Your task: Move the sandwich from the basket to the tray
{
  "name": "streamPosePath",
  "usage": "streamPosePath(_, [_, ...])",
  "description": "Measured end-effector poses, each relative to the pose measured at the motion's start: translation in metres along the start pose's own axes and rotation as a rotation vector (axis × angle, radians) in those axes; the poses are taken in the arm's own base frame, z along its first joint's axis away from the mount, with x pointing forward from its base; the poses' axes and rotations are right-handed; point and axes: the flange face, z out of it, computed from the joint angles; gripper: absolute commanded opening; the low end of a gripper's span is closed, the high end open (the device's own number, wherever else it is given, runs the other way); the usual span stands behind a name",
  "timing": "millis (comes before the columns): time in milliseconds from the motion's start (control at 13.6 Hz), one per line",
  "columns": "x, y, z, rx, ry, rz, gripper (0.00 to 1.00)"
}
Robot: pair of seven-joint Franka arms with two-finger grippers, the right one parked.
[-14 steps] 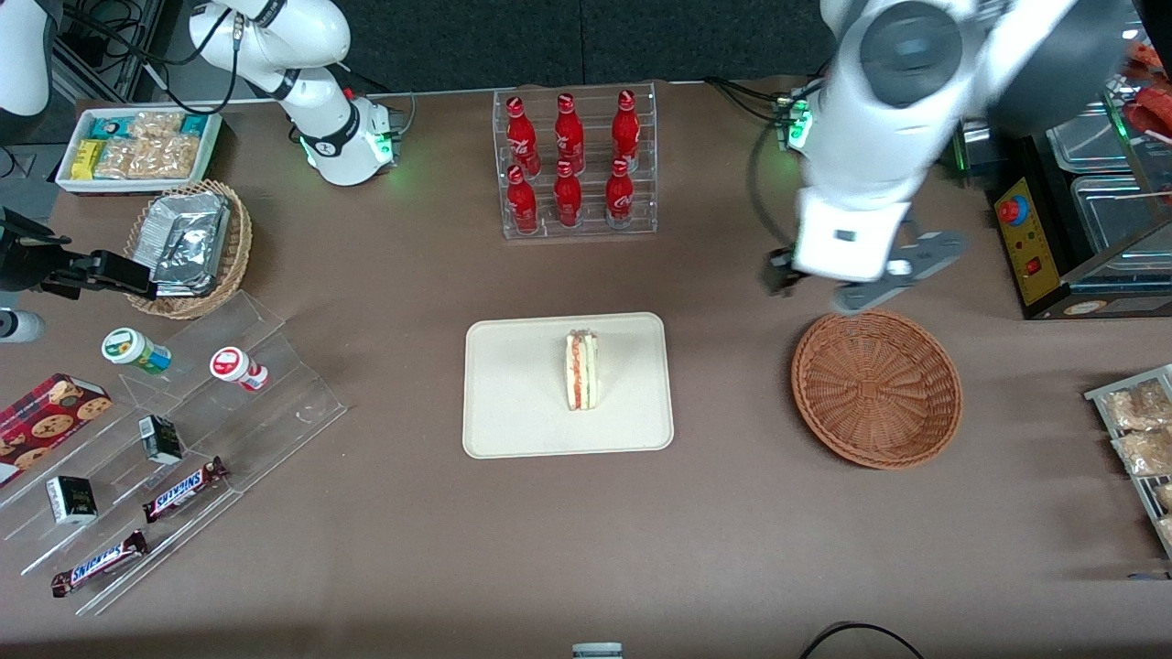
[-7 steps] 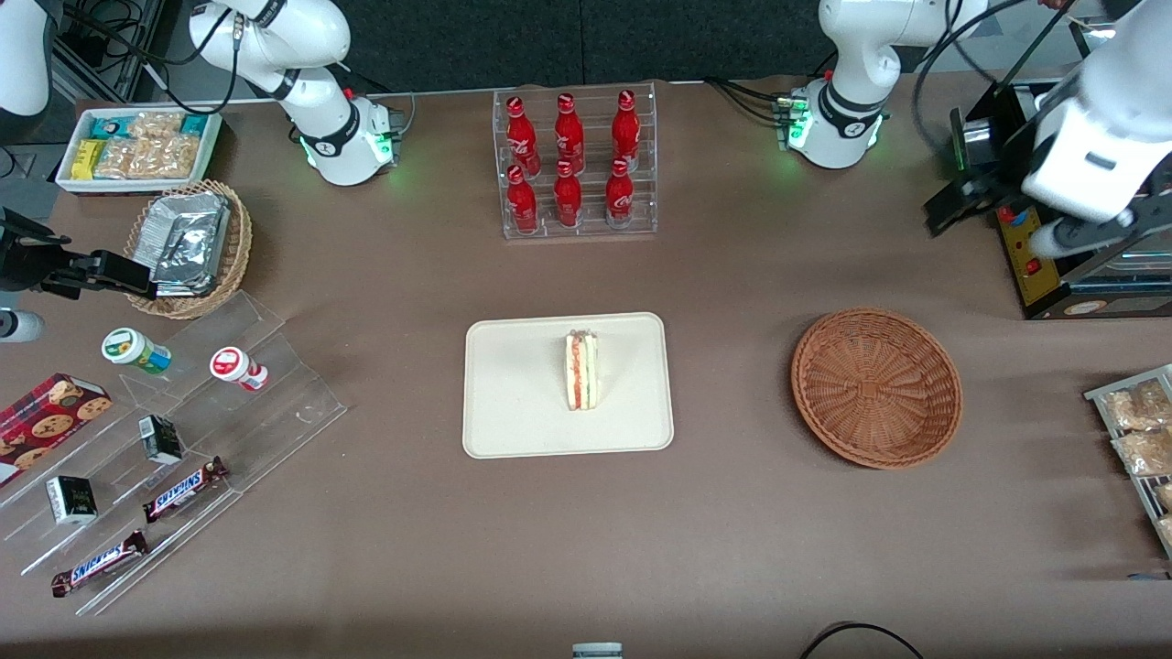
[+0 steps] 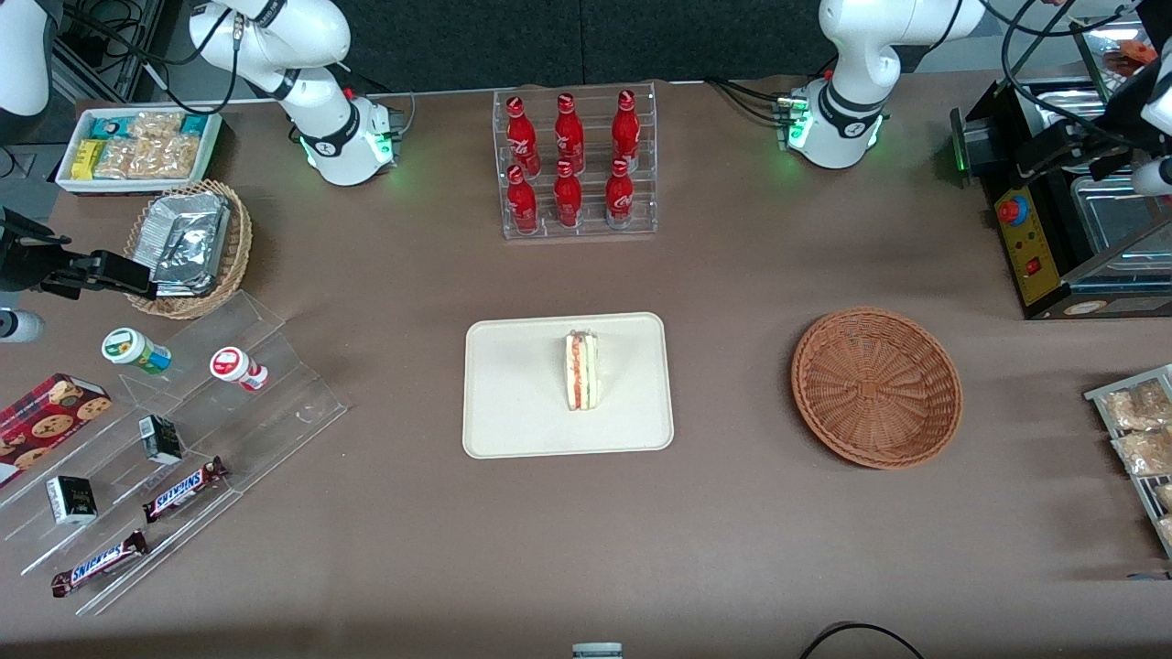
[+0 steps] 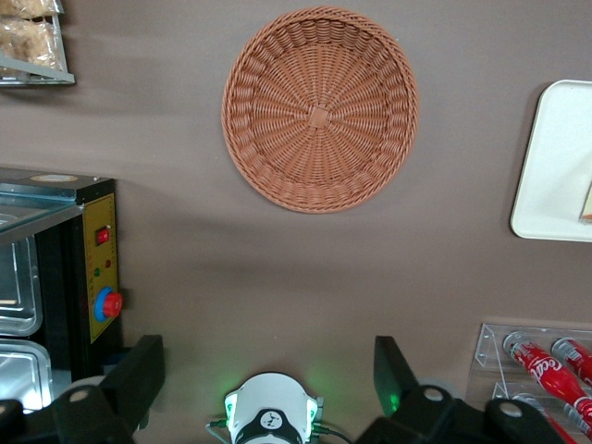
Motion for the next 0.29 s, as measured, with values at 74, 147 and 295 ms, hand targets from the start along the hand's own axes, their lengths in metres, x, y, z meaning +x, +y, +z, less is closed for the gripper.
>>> streamPosePath(74, [0.003,0.007,0.003,-0.006,-0.001,0.01,1.0])
streamPosePath(147, [0.005,0.016,0.005,-0.002,-0.005,0.023,1.0])
streamPosePath(295, [0.009,0.026,0.008,0.004,-0.009,0.039,1.0])
